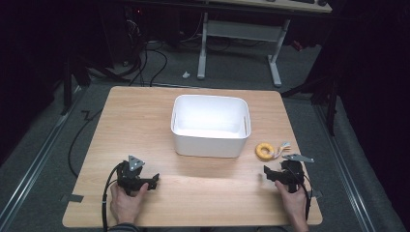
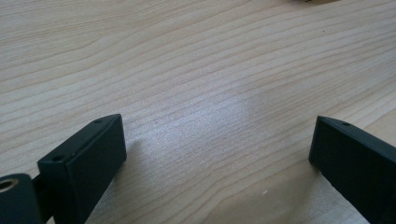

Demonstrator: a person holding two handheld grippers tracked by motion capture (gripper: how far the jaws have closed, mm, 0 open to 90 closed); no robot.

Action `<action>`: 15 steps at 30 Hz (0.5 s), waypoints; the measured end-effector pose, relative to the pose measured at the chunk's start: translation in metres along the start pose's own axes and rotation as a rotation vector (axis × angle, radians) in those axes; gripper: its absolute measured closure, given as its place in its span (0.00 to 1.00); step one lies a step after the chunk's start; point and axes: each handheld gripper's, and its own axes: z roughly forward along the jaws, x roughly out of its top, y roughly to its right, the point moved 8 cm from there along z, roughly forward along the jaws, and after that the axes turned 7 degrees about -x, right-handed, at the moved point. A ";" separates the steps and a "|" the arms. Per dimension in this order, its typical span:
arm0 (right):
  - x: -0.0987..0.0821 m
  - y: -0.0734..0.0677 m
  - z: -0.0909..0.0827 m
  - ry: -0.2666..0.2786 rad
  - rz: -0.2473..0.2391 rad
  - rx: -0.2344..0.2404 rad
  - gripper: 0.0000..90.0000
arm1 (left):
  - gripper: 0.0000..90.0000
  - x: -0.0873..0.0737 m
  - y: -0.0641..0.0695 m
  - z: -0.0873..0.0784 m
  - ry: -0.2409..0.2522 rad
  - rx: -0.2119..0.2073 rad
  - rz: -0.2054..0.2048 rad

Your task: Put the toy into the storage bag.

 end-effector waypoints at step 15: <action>0.033 0.002 -0.017 0.033 -0.032 0.066 0.17 | 0.06 0.000 0.000 0.000 0.002 0.002 -0.003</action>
